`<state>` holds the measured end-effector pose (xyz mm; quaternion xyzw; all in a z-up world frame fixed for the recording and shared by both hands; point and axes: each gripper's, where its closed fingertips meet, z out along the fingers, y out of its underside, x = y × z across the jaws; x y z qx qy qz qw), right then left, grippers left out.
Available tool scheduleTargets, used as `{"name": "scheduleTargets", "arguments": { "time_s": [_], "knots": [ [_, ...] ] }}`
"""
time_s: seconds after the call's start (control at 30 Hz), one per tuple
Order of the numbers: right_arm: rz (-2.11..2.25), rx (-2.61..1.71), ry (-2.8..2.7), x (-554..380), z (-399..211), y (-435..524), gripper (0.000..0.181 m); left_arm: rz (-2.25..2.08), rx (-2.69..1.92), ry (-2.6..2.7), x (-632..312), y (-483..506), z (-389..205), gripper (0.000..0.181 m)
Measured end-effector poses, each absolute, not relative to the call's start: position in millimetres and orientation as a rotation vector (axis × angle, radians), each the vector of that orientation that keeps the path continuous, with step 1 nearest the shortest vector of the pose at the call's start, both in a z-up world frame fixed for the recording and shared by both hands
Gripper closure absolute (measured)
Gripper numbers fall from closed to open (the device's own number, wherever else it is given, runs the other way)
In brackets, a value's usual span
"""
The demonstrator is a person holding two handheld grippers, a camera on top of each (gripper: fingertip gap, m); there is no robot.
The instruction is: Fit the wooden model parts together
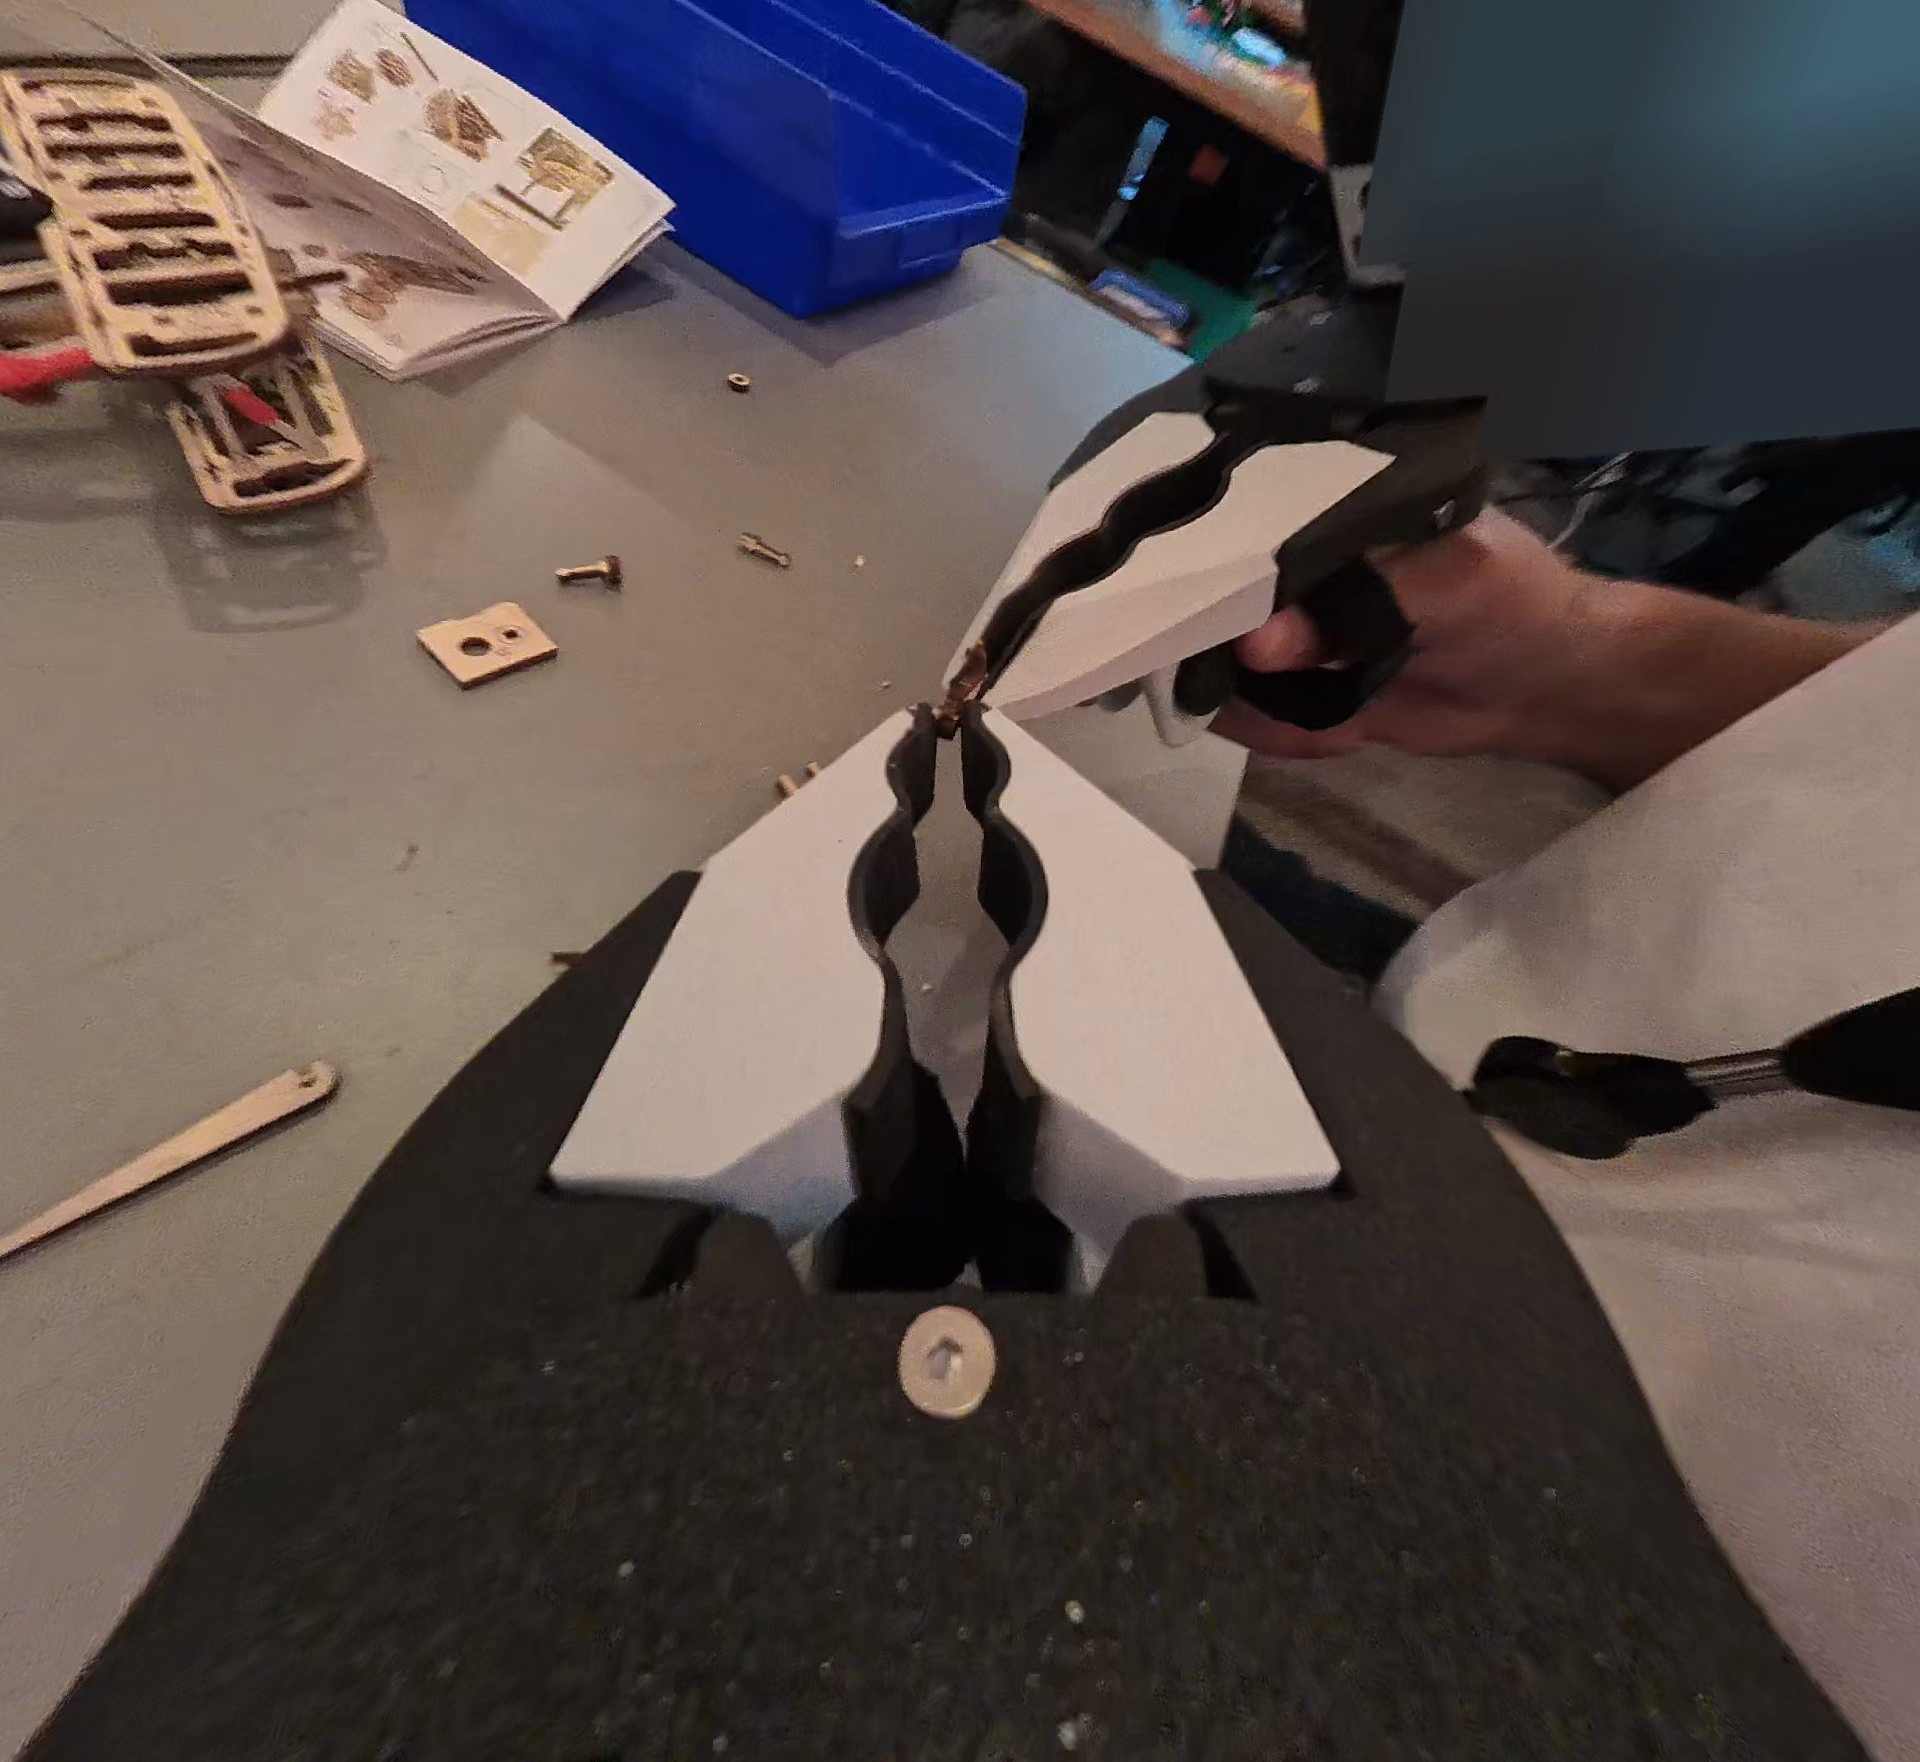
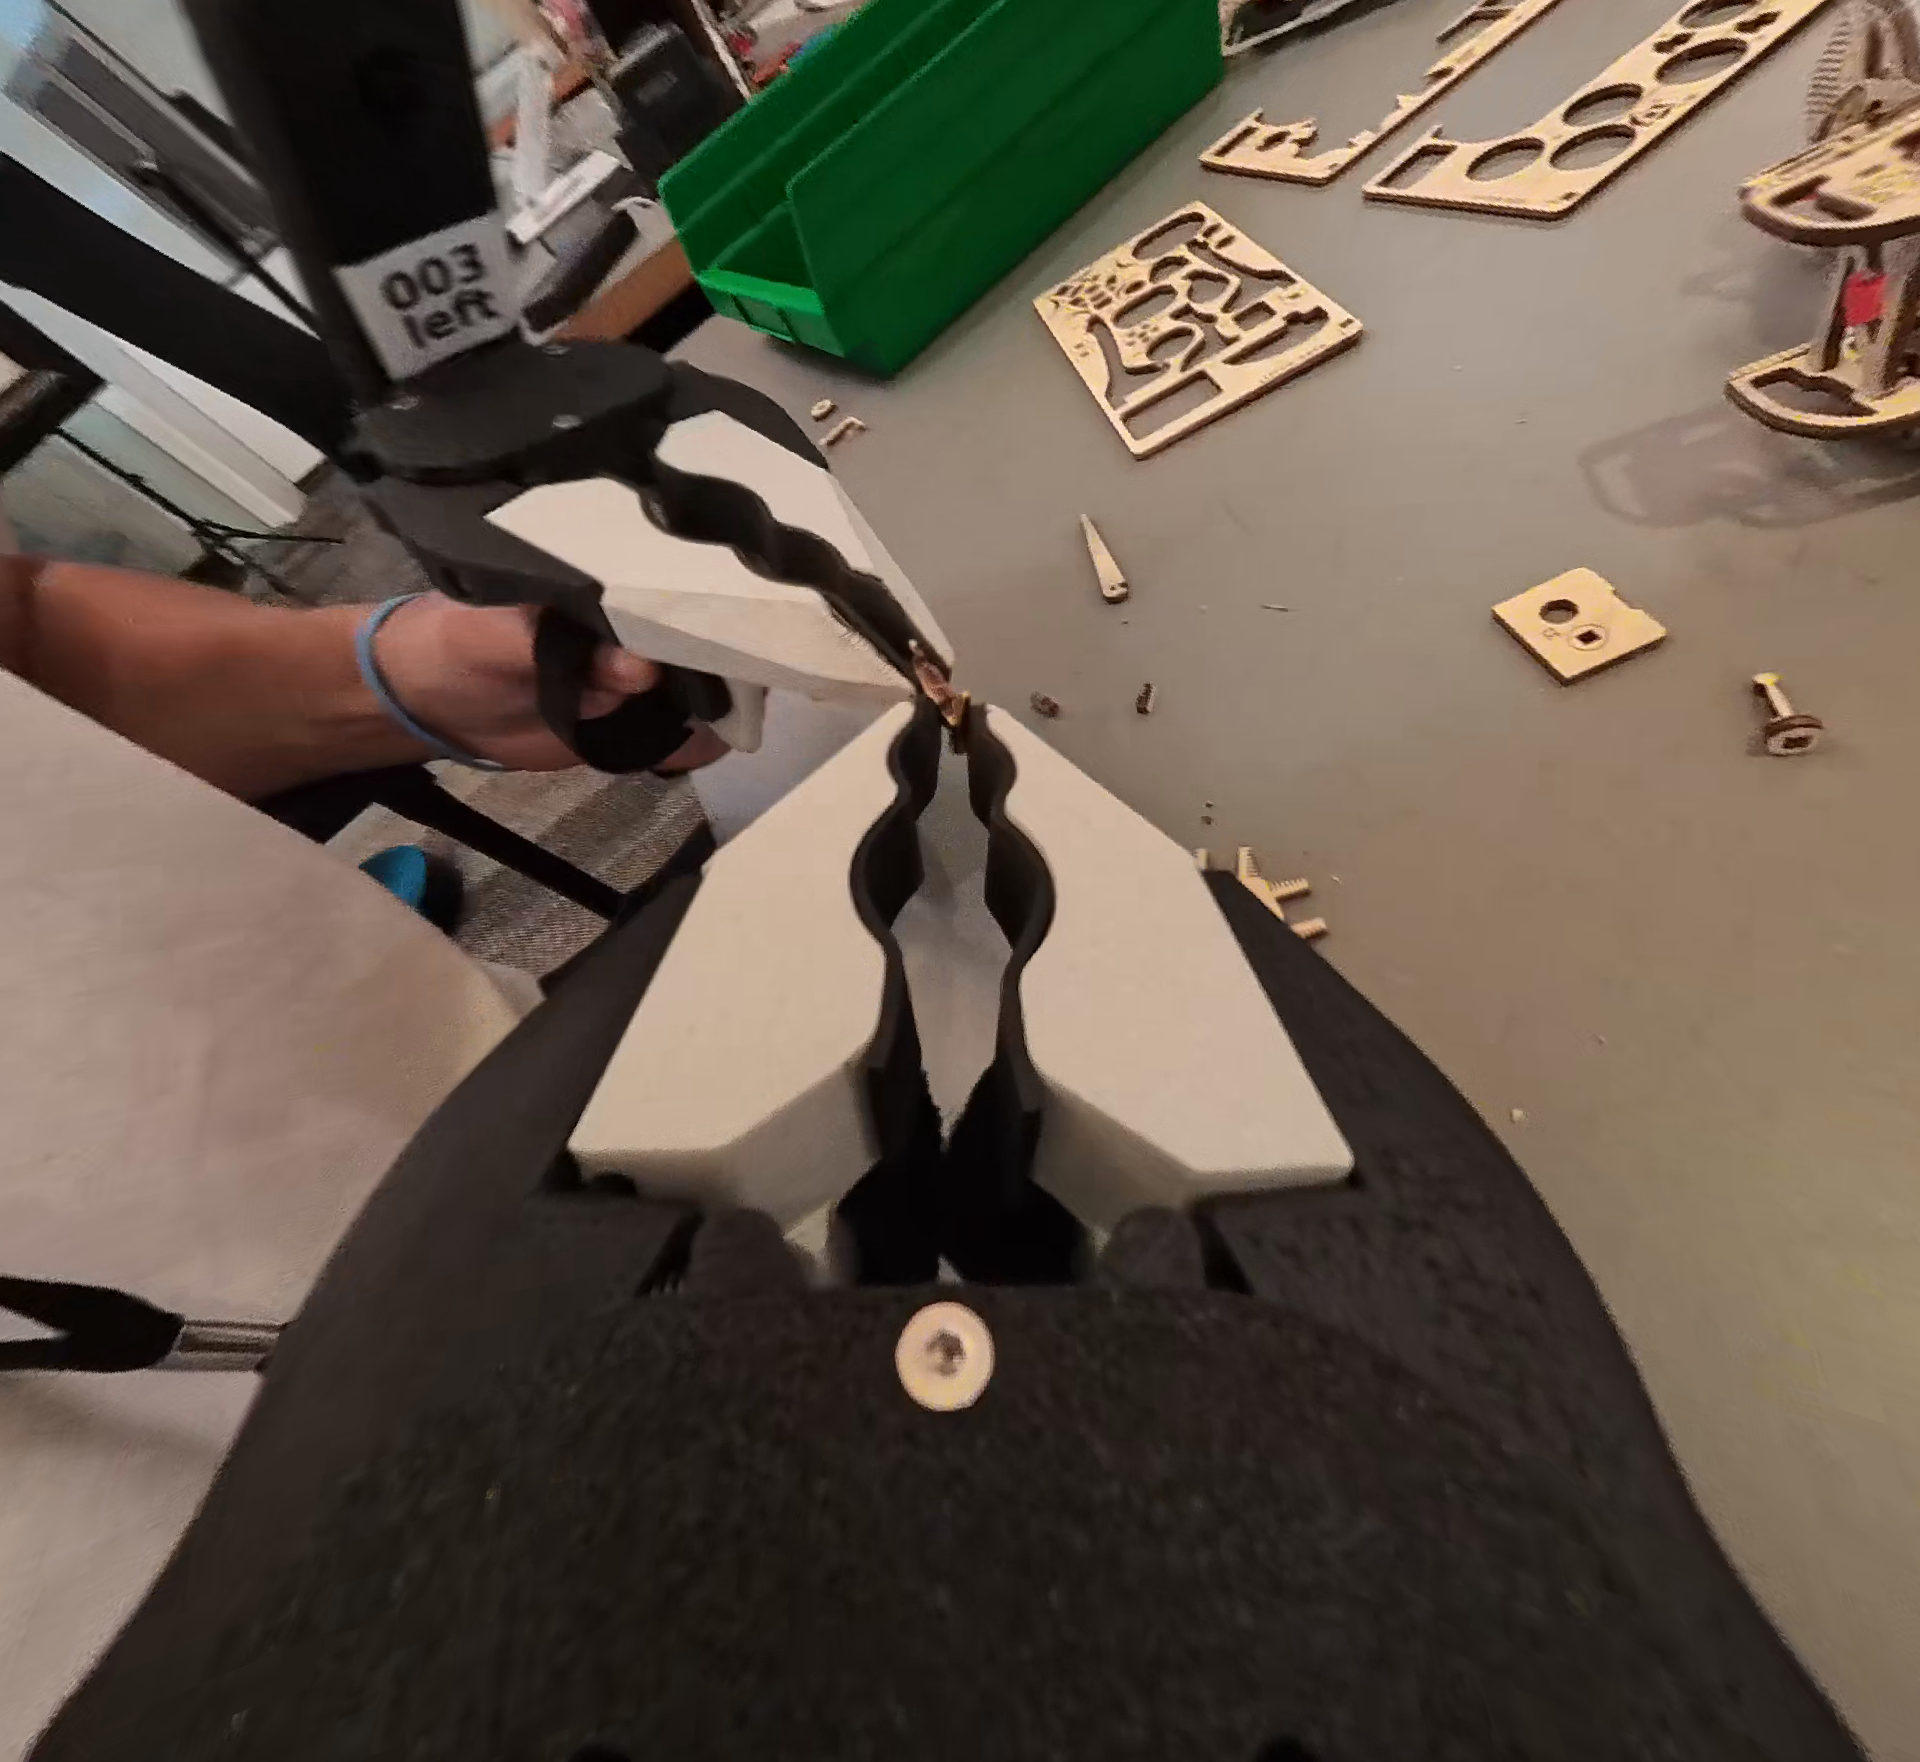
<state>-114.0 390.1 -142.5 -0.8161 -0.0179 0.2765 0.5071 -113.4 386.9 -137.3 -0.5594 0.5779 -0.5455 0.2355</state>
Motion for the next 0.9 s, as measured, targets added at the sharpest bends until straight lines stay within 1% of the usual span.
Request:
{"name": "scheduleTargets", "arguments": {
  "time_s": [0.1, 0.13, 0.23, 0.3, 0.37, 0.43, 0.47, 0.5, 0.53, 0.57, 0.63, 0.77, 0.9],
  "knots": [
    [0.496, -2.032, -0.11, -113, -151, 391, 0.177, -1.332, -1.494, 1.635, -113, 388, -145, 0.179],
    [0.552, -2.027, -0.089, -113, -149, 391, 0.177, -1.326, -1.481, 1.636, -113, 388, -144, 0.178],
    [0.978, -1.911, 0.08, -115, -139, 387, 0.178, -1.466, -1.485, 1.616, -112, 385, -136, 0.177],
    [1.215, -1.907, 0.114, -118, -142, 379, 0.179, -1.56, -1.485, 1.708, -117, 379, -139, 0.174],
    [1.276, -2.006, 0.044, -119, -153, 367, 0.18, -1.595, -1.465, 1.792, -125, 376, -143, 0.166],
    [1.201, -2.129, -0.073, -119, -166, 359, 0.179, -1.561, -1.409, 1.877, -132, 372, -145, 0.164],
    [1.236, -2.154, -0.137, -124, -166, 353, 0.18, -1.539, -1.352, 1.936, -135, 367, -146, 0.163],
    [1.313, -2.18, -0.18, -131, -165, 346, 0.18, -1.486, -1.283, 2.016, -139, 361, -150, 0.16],
    [1.352, -2.215, -0.191, -133, -168, 343, 0.18, -1.401, -1.21, 2.08, -141, 358, -154, 0.152],
    [1.423, -2.212, -0.186, -135, -166, 342, 0.18, -1.331, -1.128, 2.121, -143, 355, -155, 0.151],
    [1.635, -2.196, -0.192, -142, -159, 335, 0.179, -1.306, -0.999, 2.168, -149, 346, -152, 0.152],
    [1.867, -2.171, -0.412, -152, -145, 319, 0.179, -1.337, -0.9, 2.253, -159, 331, -153, 0.154],
    [1.878, -2.211, -0.557, -160, -145, 317, 0.179, -1.323, -0.834, 2.258, -161, 323, -150, 0.165]
  ]
}}
